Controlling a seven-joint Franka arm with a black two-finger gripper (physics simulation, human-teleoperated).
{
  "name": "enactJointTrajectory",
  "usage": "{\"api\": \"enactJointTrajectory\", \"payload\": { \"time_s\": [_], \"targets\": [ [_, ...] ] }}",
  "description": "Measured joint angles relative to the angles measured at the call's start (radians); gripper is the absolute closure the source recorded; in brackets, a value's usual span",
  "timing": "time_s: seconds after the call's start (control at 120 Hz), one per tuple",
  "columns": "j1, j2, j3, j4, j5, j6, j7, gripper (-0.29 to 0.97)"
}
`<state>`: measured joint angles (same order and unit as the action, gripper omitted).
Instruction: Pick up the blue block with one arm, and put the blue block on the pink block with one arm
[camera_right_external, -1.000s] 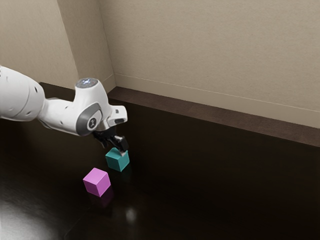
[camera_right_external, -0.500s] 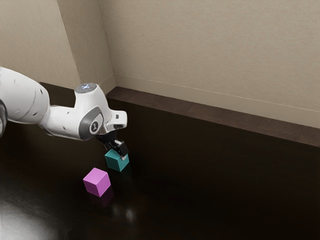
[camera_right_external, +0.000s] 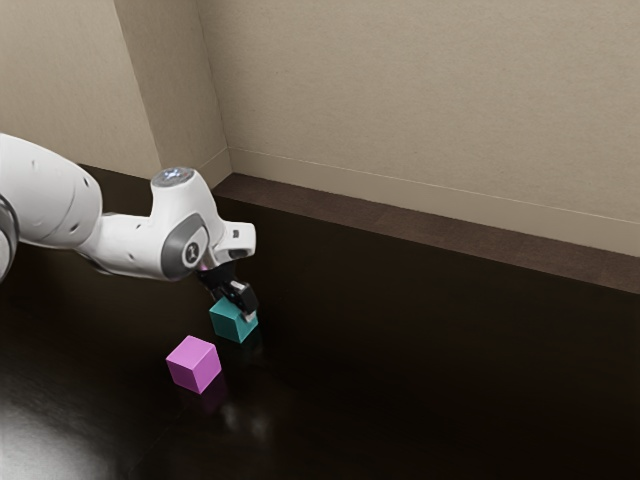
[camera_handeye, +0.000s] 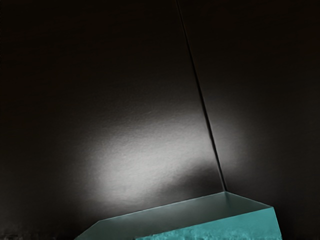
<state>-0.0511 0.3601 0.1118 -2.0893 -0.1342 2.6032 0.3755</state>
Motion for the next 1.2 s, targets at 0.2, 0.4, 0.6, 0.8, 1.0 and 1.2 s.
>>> {"api": "enactJointTrajectory", "payload": {
  "time_s": [0.2,0.4,0.6,0.8,1.0,1.2],
  "targets": [
    [0.003,0.001,0.0,0.0,-0.001,-0.019,-0.061,0.02],
    [0.004,0.002,0.0,0.012,-0.001,-0.051,-0.117,0.02],
    [0.003,0.003,0.002,0.051,0.018,-0.117,-0.116,0.02],
    [-0.001,0.002,0.001,0.065,0.024,-0.191,-0.104,0.02],
    [-0.005,0.026,0.001,0.098,0.061,-0.227,-0.092,0.02],
    [-0.006,0.039,0.001,0.109,0.072,-0.217,-0.076,0.02]
  ]
}}
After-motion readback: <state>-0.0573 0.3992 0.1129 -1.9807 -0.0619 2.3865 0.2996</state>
